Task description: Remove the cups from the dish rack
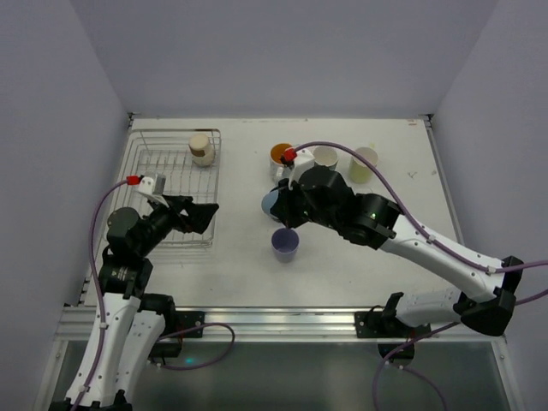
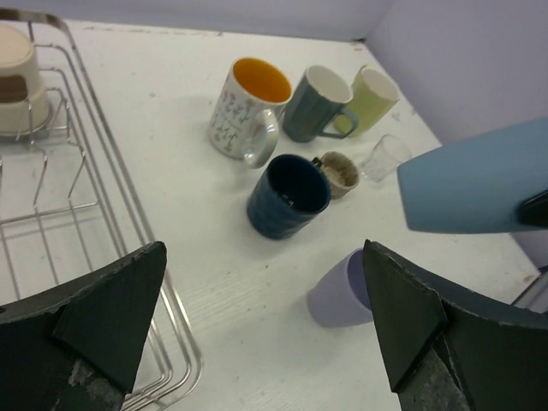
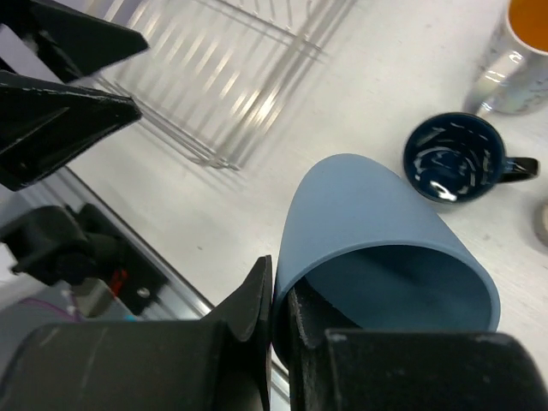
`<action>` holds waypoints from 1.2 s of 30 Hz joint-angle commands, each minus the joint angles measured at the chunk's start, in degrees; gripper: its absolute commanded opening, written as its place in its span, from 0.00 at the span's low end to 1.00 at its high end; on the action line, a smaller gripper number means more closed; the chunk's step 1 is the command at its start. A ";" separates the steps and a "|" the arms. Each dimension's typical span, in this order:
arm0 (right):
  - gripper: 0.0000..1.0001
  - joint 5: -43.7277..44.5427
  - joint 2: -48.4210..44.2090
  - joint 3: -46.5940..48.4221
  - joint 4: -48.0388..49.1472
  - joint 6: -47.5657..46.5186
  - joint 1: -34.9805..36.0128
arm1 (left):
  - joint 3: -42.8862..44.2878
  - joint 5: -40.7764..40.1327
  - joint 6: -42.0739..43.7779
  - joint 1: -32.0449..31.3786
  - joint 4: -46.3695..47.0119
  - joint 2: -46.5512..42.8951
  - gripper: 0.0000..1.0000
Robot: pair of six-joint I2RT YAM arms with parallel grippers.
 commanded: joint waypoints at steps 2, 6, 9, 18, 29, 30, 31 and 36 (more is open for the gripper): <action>0.00 1.74 7.10 7.82 -20.11 -7.58 0.02 | 0.17 -5.93 7.35 -2.12 -5.64 -1.74 1.00; 0.00 0.07 11.24 10.21 -23.64 -8.11 0.45 | 0.00 -6.63 7.52 -2.56 -6.00 -2.71 1.00; 0.00 -0.55 13.79 11.88 -25.14 -8.28 0.54 | -0.44 -6.37 7.52 -3.00 -5.91 -3.15 1.00; 0.00 -2.22 20.38 14.61 -26.02 -8.81 0.63 | -0.53 -7.16 7.52 -3.88 -6.52 -3.68 1.00; 0.00 -4.24 20.38 14.17 -27.34 -7.49 1.07 | -0.45 -8.21 7.43 -3.97 -6.70 -3.94 1.00; 0.00 -4.59 20.47 13.91 -27.25 -7.32 1.16 | -0.45 -8.39 7.35 -3.97 -6.79 -3.94 1.00; 0.00 -4.94 20.73 13.65 -26.90 -7.23 1.25 | -0.45 -8.74 7.35 -3.97 -6.87 -3.94 1.00; 0.00 -7.67 21.88 11.19 -23.57 -6.88 1.69 | 0.08 -10.58 7.35 -3.88 -7.14 -2.45 1.00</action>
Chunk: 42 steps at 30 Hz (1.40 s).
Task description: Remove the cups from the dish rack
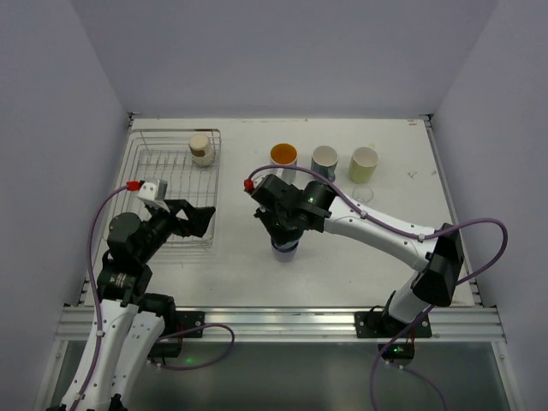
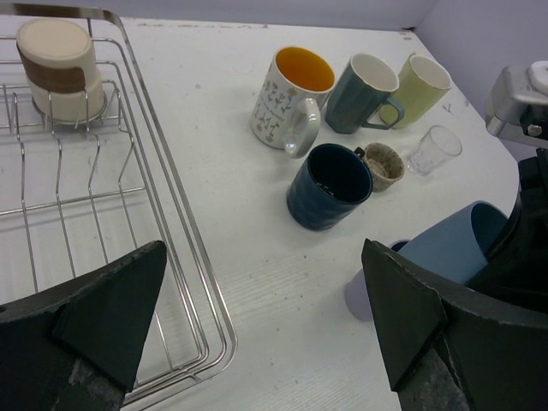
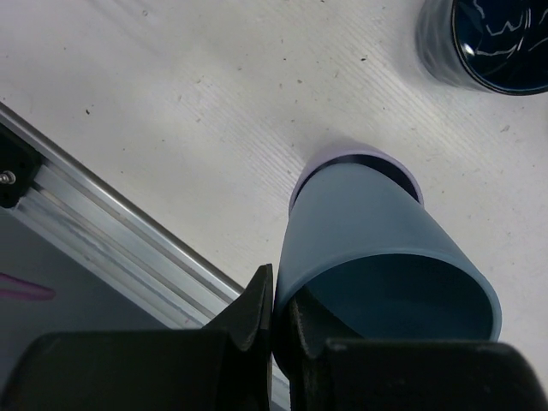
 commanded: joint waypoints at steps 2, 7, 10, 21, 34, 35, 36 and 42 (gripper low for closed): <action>0.03 -2.67 0.72 -1.36 2.03 -0.76 0.59 | 0.61 -3.24 1.23 -0.41 -1.33 2.34 1.00; 0.30 -1.43 0.02 -2.51 4.41 -1.37 0.59 | 1.92 -5.09 -1.67 -0.41 -0.19 5.24 1.00; 0.48 0.06 -0.51 -3.03 5.55 -1.90 0.59 | 3.59 -5.79 -3.34 -0.41 1.57 8.49 1.00; 0.65 1.47 -13.59 -9.09 16.79 -2.25 0.59 | 16.67 -20.46 -7.99 -0.41 11.84 35.19 1.00; 0.65 2.18 -35.04 -32.65 41.23 0.65 0.59 | 50.25 -26.37 2.18 4.16 9.22 74.48 0.96; 0.65 2.17 -35.57 -33.35 41.76 0.65 0.59 | 50.96 -25.93 3.85 4.68 9.05 75.72 0.96; 0.65 2.17 -36.62 -34.06 42.29 0.65 0.59 | 51.58 -25.58 4.56 4.86 8.70 76.87 0.95; 0.65 2.44 -37.42 -36.61 43.52 0.30 0.51 | 53.69 -20.39 8.08 5.04 10.10 83.29 0.95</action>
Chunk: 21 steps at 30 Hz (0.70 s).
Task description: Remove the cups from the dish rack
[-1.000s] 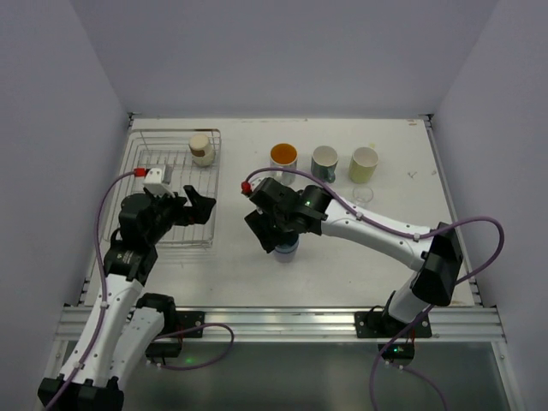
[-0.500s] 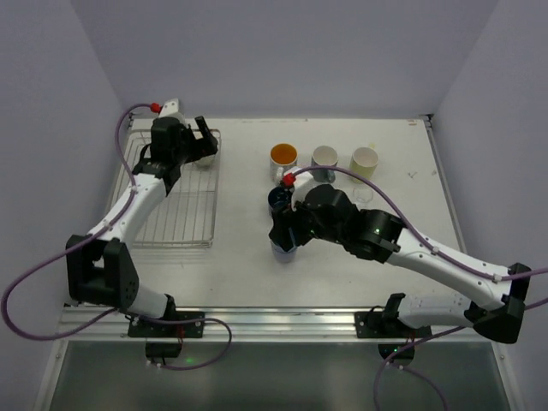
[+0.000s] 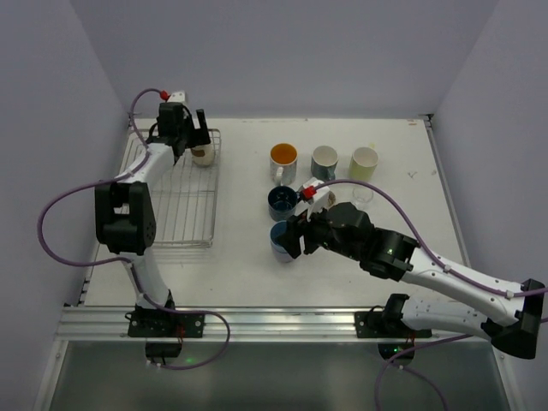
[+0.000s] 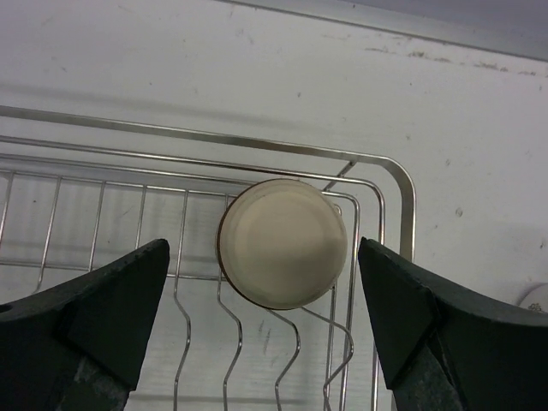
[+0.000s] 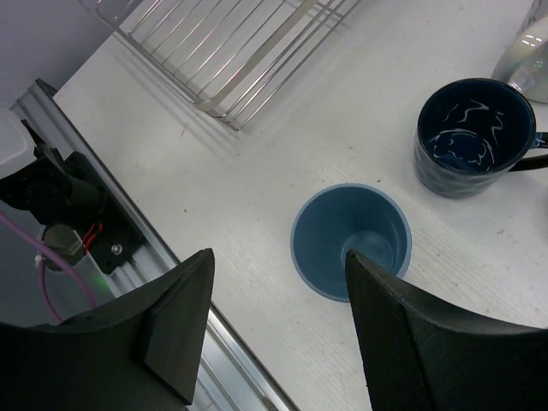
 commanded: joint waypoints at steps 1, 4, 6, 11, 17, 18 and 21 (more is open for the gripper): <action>0.65 1.39 -1.05 -0.72 5.12 0.36 0.16 | 3.55 3.02 3.97 -0.03 2.30 2.88 0.95; 0.65 1.12 -0.35 -1.16 5.74 0.36 0.16 | 3.91 3.38 4.24 -0.12 2.65 4.20 0.93; 0.65 0.60 0.09 -1.34 6.00 0.54 0.16 | 3.91 3.38 4.15 -0.12 3.00 5.35 0.93; 0.65 0.16 1.32 -1.34 6.79 0.80 0.16 | 5.05 1.97 4.76 -0.12 2.91 7.37 0.86; 0.64 1.56 1.32 0.85 6.88 0.63 0.16 | 4.35 1.44 4.41 -0.03 4.67 3.87 0.57; 0.64 2.17 0.97 1.38 6.88 0.80 0.16 | 4.00 1.62 3.98 0.06 5.37 2.46 0.48; 0.64 2.27 -0.17 2.35 10.90 1.59 0.16 | 1.98 3.28 1.87 0.32 6.95 -3.51 0.39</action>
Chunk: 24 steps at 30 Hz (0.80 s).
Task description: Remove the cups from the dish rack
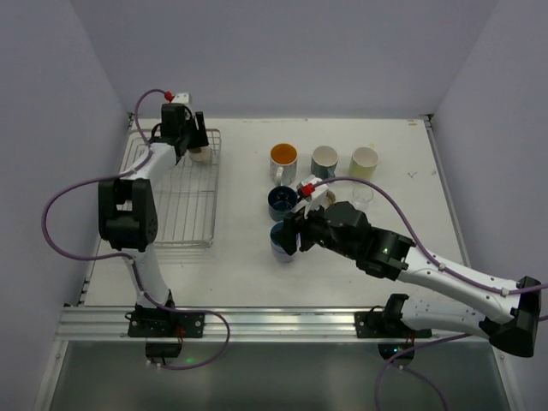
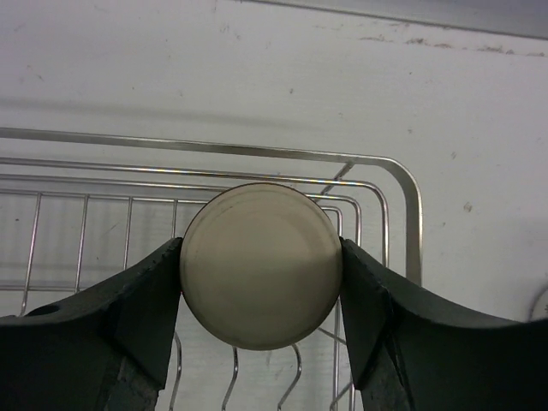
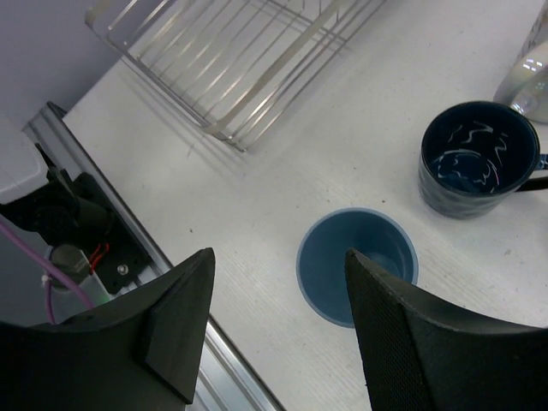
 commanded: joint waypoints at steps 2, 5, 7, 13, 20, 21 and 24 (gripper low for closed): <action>0.65 0.63 -1.57 3.42 8.74 2.57 0.16 | -2.20 2.76 -3.26 0.39 8.19 -13.66 0.34; 0.66 -0.78 -0.78 4.30 11.82 4.69 0.16 | -5.90 4.96 -6.16 0.39 9.09 -20.42 0.31; 0.69 -1.57 -0.52 4.31 13.93 6.70 0.16 | -9.06 6.63 -8.69 0.39 9.53 -25.61 0.30; 0.82 -3.86 -1.74 3.08 20.34 11.01 0.07 | -21.79 17.61 -20.28 -0.31 14.09 -40.72 0.25; 0.84 -4.39 -6.14 -2.54 26.50 12.60 -0.28 | -43.50 38.78 -42.53 -1.63 36.64 -57.34 0.23; 0.84 -4.82 -6.40 -2.81 27.20 12.60 -0.37 | -47.52 39.76 -44.64 -2.33 39.13 -60.57 0.23; 0.84 -4.83 -6.67 -3.96 28.52 12.60 -0.55 | -53.34 41.62 -51.59 -3.91 47.04 -66.20 0.24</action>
